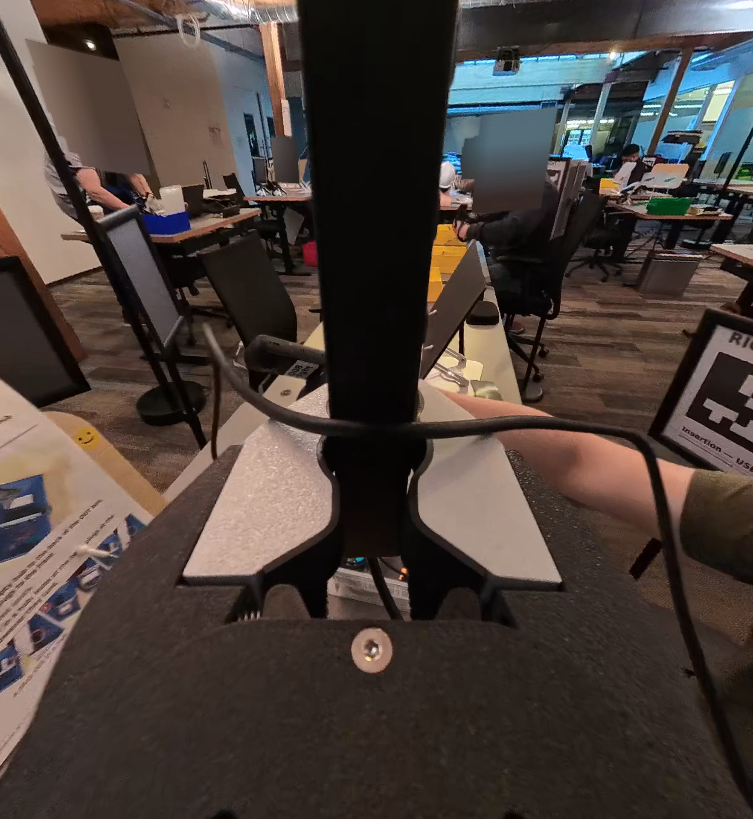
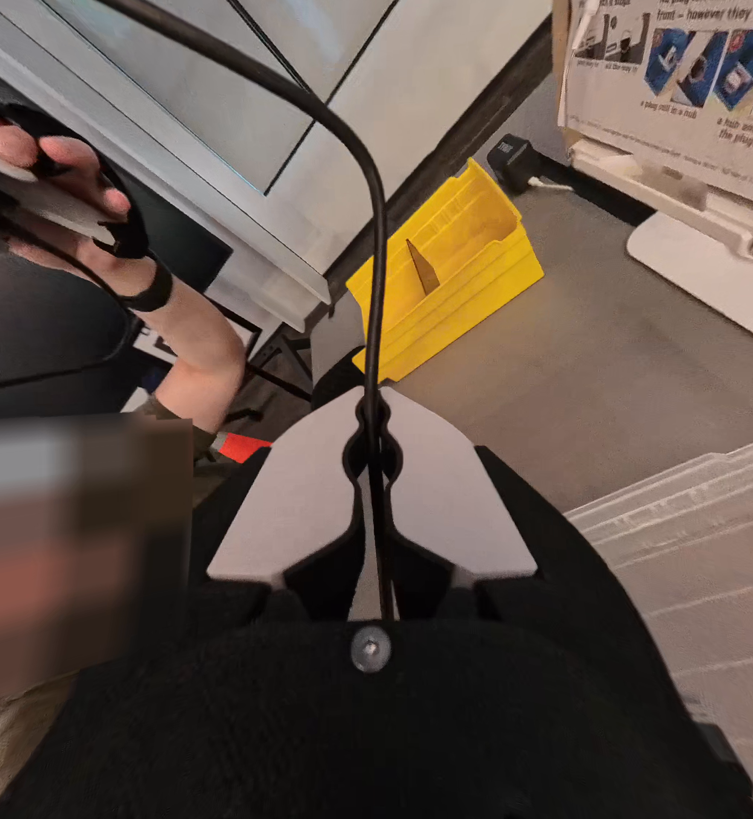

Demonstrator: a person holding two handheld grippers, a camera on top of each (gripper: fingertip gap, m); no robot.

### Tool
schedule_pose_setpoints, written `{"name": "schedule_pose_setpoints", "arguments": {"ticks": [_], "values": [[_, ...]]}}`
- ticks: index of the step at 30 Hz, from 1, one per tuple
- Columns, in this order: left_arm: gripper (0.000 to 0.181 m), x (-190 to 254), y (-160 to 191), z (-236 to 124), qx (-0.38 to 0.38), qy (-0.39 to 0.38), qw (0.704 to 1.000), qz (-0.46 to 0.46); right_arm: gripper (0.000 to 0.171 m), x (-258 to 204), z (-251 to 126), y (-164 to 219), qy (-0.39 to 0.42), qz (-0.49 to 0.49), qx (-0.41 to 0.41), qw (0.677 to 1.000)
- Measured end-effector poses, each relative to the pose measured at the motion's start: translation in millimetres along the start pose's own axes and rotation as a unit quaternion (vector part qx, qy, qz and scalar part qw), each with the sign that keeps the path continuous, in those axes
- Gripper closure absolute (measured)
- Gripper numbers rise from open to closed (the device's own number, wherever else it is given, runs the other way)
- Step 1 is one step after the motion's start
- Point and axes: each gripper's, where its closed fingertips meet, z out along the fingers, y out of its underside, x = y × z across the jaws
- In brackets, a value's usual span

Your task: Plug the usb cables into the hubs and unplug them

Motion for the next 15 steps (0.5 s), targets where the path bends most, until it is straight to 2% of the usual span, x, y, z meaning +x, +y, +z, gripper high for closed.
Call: {"name": "schedule_pose_setpoints", "arguments": {"ticks": [2, 5, 10, 15], "values": [[0.154, -5, 9, 19, -0.01, 0.004, 1.0, -0.003, 0.171, -2, 2, 7, -0.041, 0.023, -0.004, 0.999], [0.155, -8, 18, 39, -0.022, 0.012, 1.0, -0.005, 0.17, -4, 9, 13, -0.055, 0.009, -0.005, 0.998], [0.154, -8, 20, 59, -0.018, 0.029, 0.999, 0.001, 0.169, 42, 6, 28, -0.001, 0.031, -0.006, 1.0], [0.154, -11, 32, 76, -0.029, 0.042, 0.999, -0.009, 0.162, 85, -22, 29, 0.042, 0.016, 0.023, 0.999]]}}
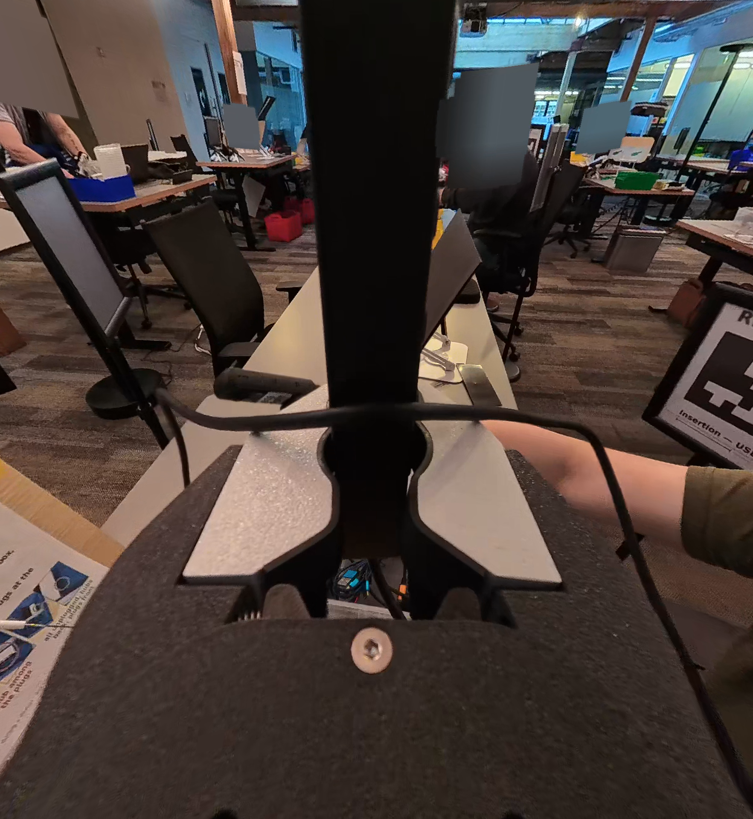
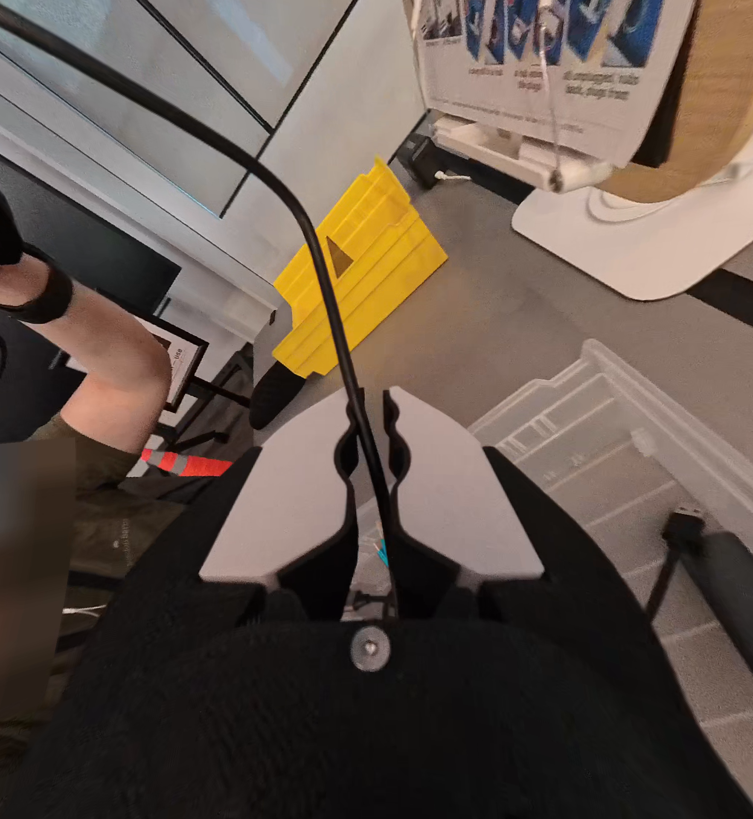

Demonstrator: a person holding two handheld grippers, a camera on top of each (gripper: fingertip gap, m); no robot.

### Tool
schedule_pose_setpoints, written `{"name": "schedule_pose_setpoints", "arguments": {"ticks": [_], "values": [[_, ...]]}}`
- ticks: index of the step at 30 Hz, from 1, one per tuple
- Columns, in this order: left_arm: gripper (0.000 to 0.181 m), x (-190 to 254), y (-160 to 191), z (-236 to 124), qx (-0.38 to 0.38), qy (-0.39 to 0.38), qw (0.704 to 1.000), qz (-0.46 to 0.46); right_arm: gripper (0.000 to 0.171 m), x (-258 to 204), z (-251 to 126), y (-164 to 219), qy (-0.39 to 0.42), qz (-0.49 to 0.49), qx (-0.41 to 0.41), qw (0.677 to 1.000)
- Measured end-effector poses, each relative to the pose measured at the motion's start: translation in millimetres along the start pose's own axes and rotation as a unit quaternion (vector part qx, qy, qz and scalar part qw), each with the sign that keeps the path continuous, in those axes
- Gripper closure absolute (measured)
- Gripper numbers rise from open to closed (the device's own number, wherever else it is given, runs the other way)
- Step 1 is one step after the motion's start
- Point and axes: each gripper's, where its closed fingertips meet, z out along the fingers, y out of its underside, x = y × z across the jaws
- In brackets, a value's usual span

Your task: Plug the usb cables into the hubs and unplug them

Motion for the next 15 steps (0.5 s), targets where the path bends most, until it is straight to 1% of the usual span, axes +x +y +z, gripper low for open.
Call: {"name": "schedule_pose_setpoints", "arguments": {"ticks": [3, 4, 5, 7, 9, 10, 13, 15], "values": [[0.154, -5, 8, 8, -0.011, 0.003, 1.0, -0.005, 0.154, 19, -18, 3, 0.052, -0.043, 0.001, 0.998], [0.154, -6, 11, 11, -0.014, 0.004, 1.0, -0.006, 0.152, 26, -26, 4, 0.08, -0.066, -0.002, 0.995], [0.154, -8, 14, 14, -0.018, 0.005, 1.0, -0.007, 0.146, 33, -34, 5, 0.112, -0.092, -0.008, 0.989], [0.155, -13, 19, 21, -0.025, 0.007, 1.0, -0.009, 0.138, 46, -51, 6, 0.18, -0.151, -0.014, 0.972], [0.155, -17, 27, 31, -0.037, 0.012, 0.999, -0.011, 0.123, 53, -66, 9, 0.229, -0.205, -0.022, 0.951], [0.155, -20, 33, 37, -0.044, 0.016, 0.999, -0.013, 0.118, 54, -72, 10, 0.246, -0.224, -0.019, 0.943], [0.154, -35, 55, 57, -0.076, 0.011, 0.997, -0.012, 0.115, 50, -89, 10, 0.257, -0.236, 0.015, 0.937], [0.154, -50, 73, 72, -0.101, -0.005, 0.995, -0.01, 0.115, 40, -98, 15, 0.23, -0.231, 0.047, 0.944]]}}
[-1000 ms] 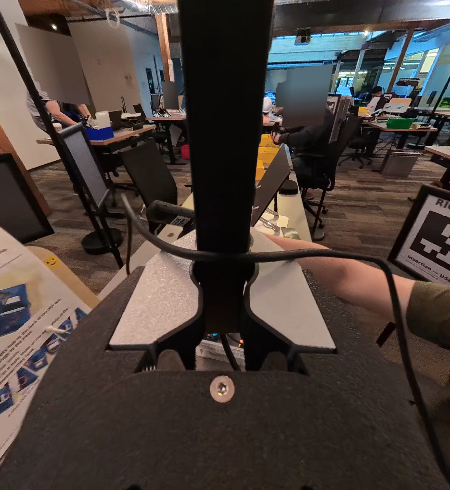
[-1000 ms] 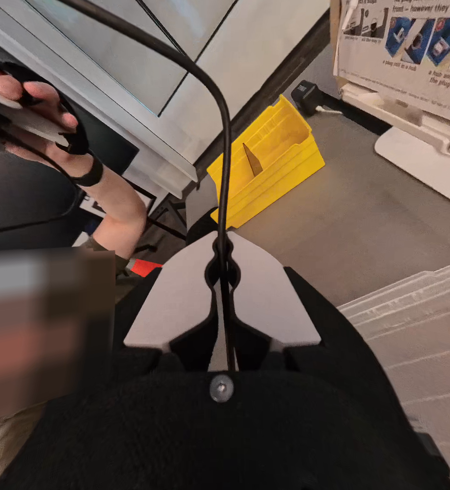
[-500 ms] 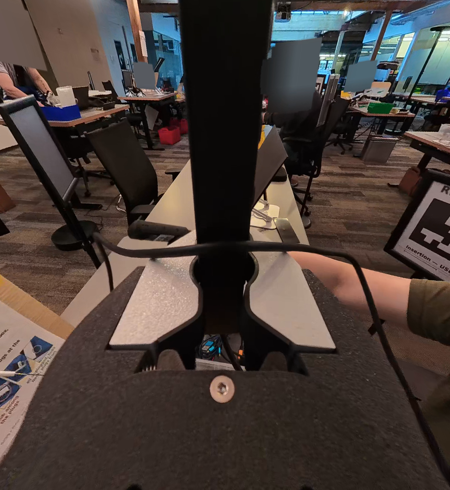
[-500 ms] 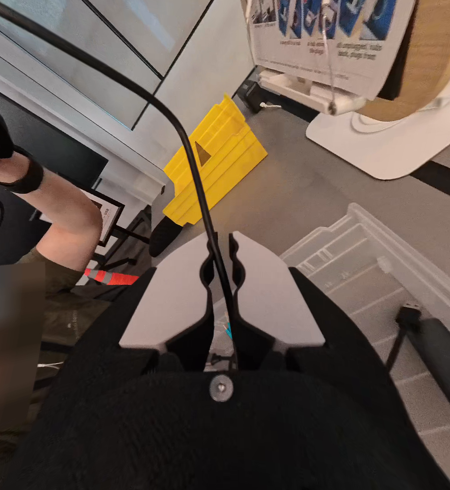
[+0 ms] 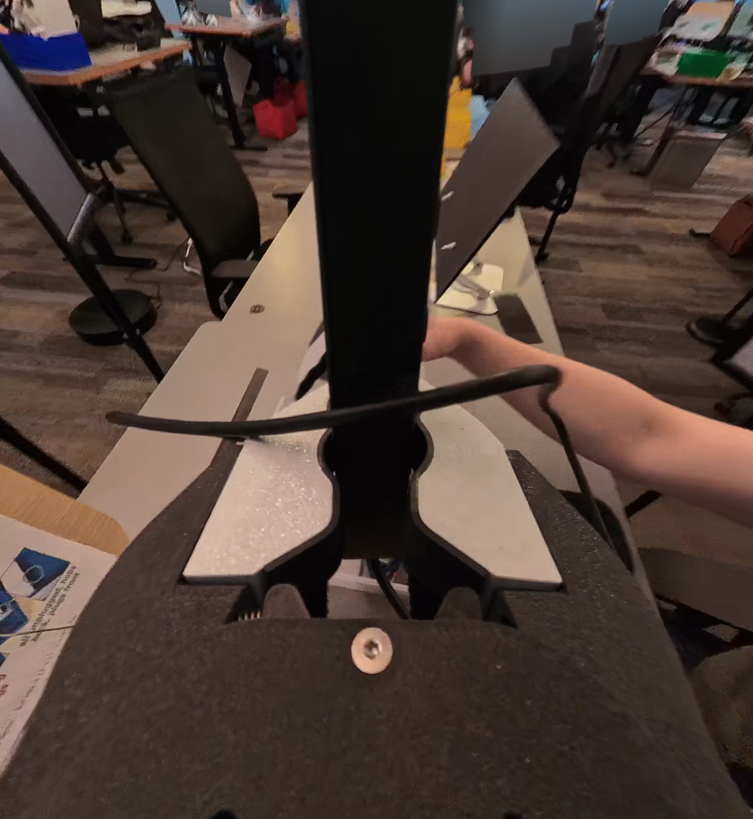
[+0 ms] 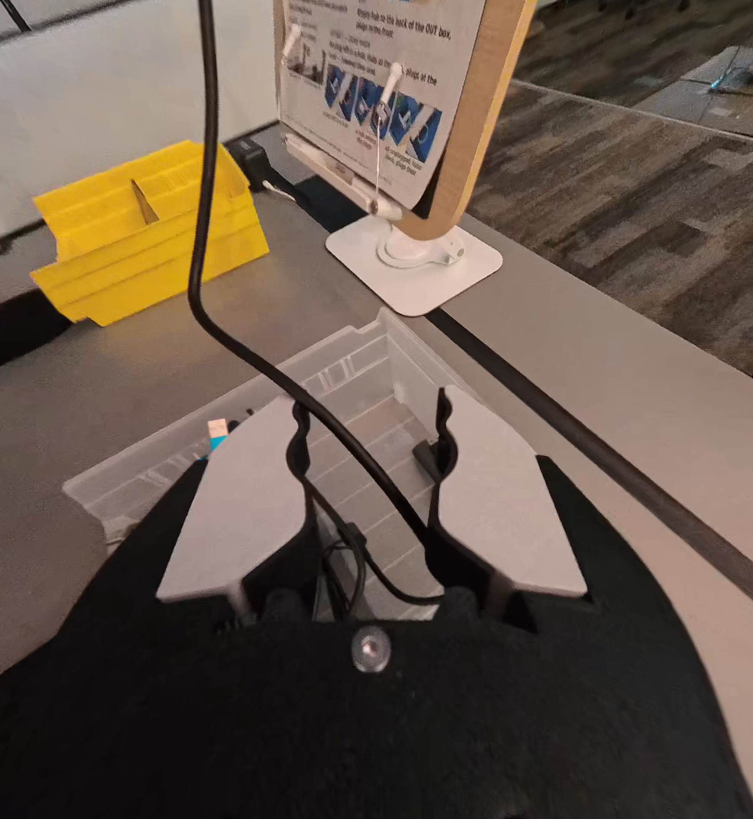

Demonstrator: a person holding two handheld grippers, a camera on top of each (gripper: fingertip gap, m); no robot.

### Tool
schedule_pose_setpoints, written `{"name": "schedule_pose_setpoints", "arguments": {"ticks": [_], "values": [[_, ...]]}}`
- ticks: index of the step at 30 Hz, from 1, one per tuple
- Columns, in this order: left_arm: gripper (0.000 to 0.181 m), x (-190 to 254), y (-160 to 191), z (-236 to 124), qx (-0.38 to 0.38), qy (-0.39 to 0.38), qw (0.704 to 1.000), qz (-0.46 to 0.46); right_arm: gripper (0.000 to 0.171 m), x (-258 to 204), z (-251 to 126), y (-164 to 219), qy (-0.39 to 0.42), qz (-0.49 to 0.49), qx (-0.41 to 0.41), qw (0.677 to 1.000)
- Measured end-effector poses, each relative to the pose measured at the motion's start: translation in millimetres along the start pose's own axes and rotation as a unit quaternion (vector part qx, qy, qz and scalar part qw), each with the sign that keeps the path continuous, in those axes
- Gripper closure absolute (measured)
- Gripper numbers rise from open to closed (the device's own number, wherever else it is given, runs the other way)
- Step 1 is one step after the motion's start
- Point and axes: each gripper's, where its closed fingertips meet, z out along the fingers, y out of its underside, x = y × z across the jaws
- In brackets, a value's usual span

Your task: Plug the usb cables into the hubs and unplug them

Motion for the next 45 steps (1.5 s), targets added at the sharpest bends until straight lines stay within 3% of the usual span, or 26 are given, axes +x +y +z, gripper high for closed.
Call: {"name": "schedule_pose_setpoints", "arguments": {"ticks": [4, 6, 10, 14, 19, 22, 24, 27, 30, 34, 38, 41, 45], "values": [[0.155, -28, 16, 26, -0.025, -0.028, 0.999, 0.007, 0.117, -8, -14, 4, -0.076, 0.095, 0.075, 0.99], [0.155, -37, 15, 31, -0.022, -0.037, 0.999, 0.007, 0.116, -16, -7, 13, -0.106, 0.118, 0.06, 0.985], [0.154, -50, 13, 34, -0.019, -0.052, 0.998, 0.0, 0.095, -15, 10, 10, -0.063, 0.052, 0.031, 0.996], [0.155, -55, 15, 33, -0.018, -0.064, 0.998, 0.015, 0.089, -9, -26, -34, -0.013, 0.004, 0.152, 0.988], [0.155, -78, 34, 41, -0.07, -0.127, 0.988, 0.058, 0.098, -20, -80, -47, -0.029, 0.012, 0.291, 0.956], [0.155, -92, 46, 55, -0.117, -0.161, 0.974, 0.108, 0.097, -34, -95, -64, -0.068, 0.049, 0.314, 0.946], [0.155, -100, 50, 66, -0.143, -0.176, 0.965, 0.133, 0.094, -59, -94, -68, -0.083, 0.007, 0.294, 0.952], [0.155, -106, 48, 85, -0.168, -0.187, 0.954, 0.165, 0.08, -68, -81, -68, -0.004, -0.061, 0.24, 0.969], [0.154, -96, 44, 105, -0.186, -0.161, 0.945, 0.216, 0.069, -26, -76, -72, 0.169, -0.089, 0.22, 0.957], [0.154, -83, 46, 127, -0.212, -0.14, 0.933, 0.255, 0.069, -9, -67, -75, 0.141, -0.047, 0.277, 0.949], [0.154, -68, 53, 138, -0.213, -0.114, 0.934, 0.264, 0.073, 4, -65, -68, 0.145, -0.05, 0.285, 0.946], [0.154, -45, 64, 142, -0.213, -0.05, 0.929, 0.3, 0.076, -5, -63, -64, 0.127, -0.077, 0.279, 0.949], [0.154, -24, 81, 136, -0.225, 0.013, 0.918, 0.326, 0.121, -56, -67, -65, 0.031, -0.185, 0.288, 0.939]]}}
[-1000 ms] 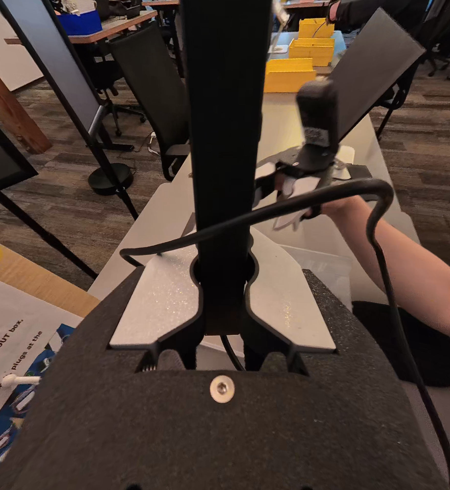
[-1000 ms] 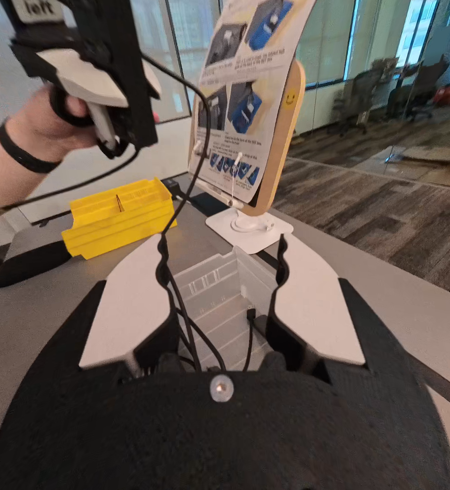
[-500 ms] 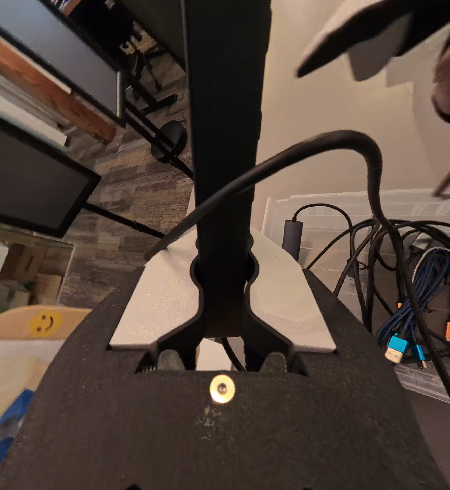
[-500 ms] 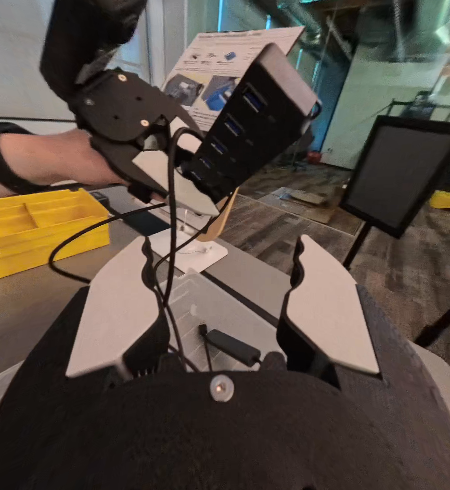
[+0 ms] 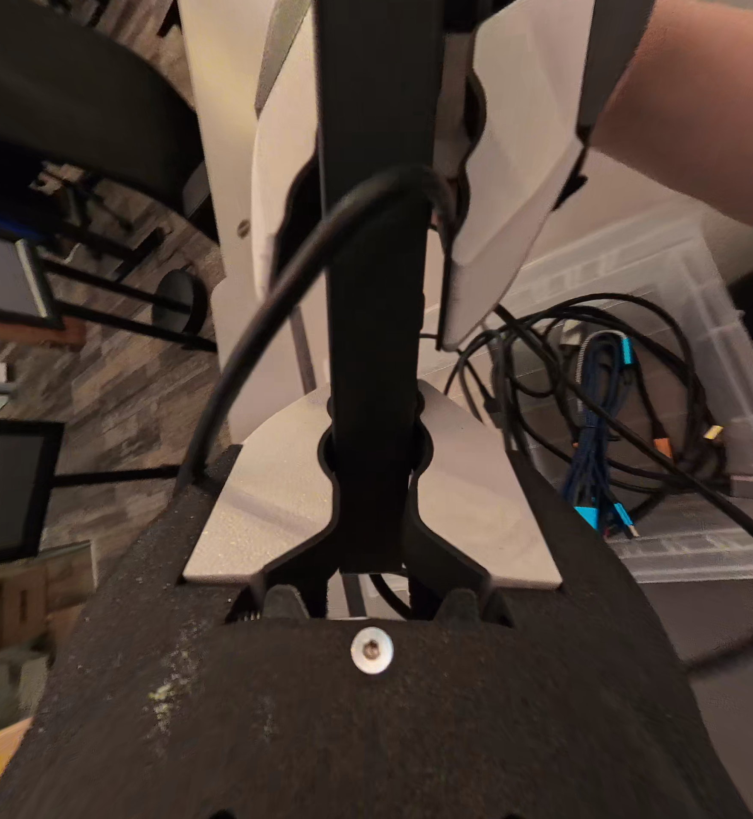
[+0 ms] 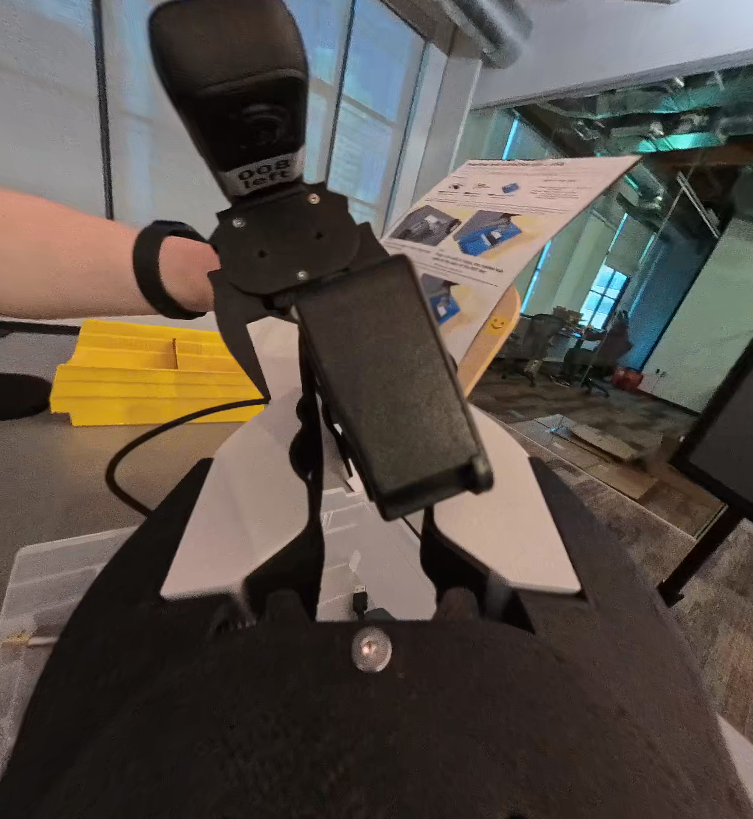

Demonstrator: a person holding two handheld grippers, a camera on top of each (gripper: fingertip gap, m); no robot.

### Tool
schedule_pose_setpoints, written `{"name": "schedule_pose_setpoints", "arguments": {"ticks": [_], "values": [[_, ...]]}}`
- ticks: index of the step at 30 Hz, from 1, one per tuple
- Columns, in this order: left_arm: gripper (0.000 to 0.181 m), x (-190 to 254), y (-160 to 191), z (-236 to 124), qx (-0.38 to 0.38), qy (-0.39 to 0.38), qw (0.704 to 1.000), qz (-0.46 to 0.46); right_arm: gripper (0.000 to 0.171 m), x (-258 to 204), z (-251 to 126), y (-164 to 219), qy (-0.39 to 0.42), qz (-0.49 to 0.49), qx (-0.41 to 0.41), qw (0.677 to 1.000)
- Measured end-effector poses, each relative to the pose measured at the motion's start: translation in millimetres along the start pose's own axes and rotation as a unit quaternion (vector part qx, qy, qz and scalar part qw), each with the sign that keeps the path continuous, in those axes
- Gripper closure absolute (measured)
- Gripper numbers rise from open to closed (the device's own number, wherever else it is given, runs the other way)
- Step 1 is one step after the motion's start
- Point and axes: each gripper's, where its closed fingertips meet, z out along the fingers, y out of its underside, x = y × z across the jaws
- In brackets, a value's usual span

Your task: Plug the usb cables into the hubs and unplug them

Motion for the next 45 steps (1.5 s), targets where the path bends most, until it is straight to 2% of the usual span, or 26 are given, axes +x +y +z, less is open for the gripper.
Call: {"name": "schedule_pose_setpoints", "arguments": {"ticks": [1, 3, 7, 11, 14, 18, 22, 24, 25, 26, 28, 30, 33, 36, 38, 40, 42, 45], "values": [[0.153, 6, 0, -2, 0.011, 0.016, 1.0, -0.001, 0.13, -7, -1, 0, -0.014, -0.011, -0.005, 1.0], [0.153, 16, 2, -5, 0.024, 0.056, 0.998, -0.026, 0.136, -16, 1, 2, -0.034, -0.024, -0.024, 0.999], [0.149, 29, 6, -14, 0.056, 0.121, 0.987, -0.092, 0.142, -29, 8, -5, -0.066, -0.021, -0.022, 0.997], [0.135, 34, 6, -31, 0.14, 0.109, 0.981, -0.083, 0.143, -33, 4, -4, -0.083, -0.028, -0.034, 0.996], [0.135, 33, 20, -48, 0.176, 0.078, 0.976, -0.104, 0.143, -33, 2, -3, -0.083, -0.026, -0.038, 0.995], [0.141, 45, 57, -73, 0.184, 0.025, 0.973, -0.138, 0.143, -10, 3, 11, -0.025, -0.016, -0.082, 0.996], [0.148, 71, 96, -88, 0.184, 0.002, 0.96, -0.21, 0.143, 17, 11, 38, 0.052, 0.044, -0.162, 0.984], [0.159, 82, 103, -98, 0.207, -0.003, 0.949, -0.239, 0.139, 23, 19, 54, 0.077, 0.03, -0.203, 0.976], [0.165, 86, 103, -104, 0.224, -0.009, 0.945, -0.24, 0.143, 28, 21, 60, 0.097, 0.017, -0.219, 0.971], [0.178, 90, 103, -111, 0.239, -0.016, 0.942, -0.237, 0.143, 34, 23, 65, 0.122, 0.002, -0.233, 0.965], [0.181, 97, 101, -124, 0.265, -0.032, 0.939, -0.219, 0.143, 55, 19, 66, 0.201, -0.032, -0.249, 0.947], [0.181, 101, 101, -133, 0.276, -0.045, 0.936, -0.214, 0.143, 68, 13, 54, 0.266, -0.063, -0.235, 0.933], [0.181, 113, 109, -138, 0.266, -0.044, 0.941, -0.205, 0.143, 61, 18, 30, 0.26, -0.075, -0.172, 0.947], [0.181, 106, 121, -142, 0.228, -0.076, 0.949, -0.202, 0.143, 68, 9, -2, 0.335, -0.091, -0.107, 0.932], [0.181, 101, 117, -151, 0.237, -0.092, 0.945, -0.204, 0.143, 62, 9, -20, 0.342, -0.119, -0.079, 0.929], [0.181, 98, 107, -162, 0.267, -0.097, 0.937, -0.205, 0.143, 58, 15, -18, 0.328, -0.132, -0.099, 0.93], [0.181, 97, 98, -171, 0.3, -0.089, 0.927, -0.207, 0.143, 61, 24, -1, 0.327, -0.144, -0.127, 0.925], [0.181, 97, 95, -179, 0.321, -0.086, 0.918, -0.215, 0.143, 50, 46, 47, 0.242, -0.161, -0.22, 0.931]]}}
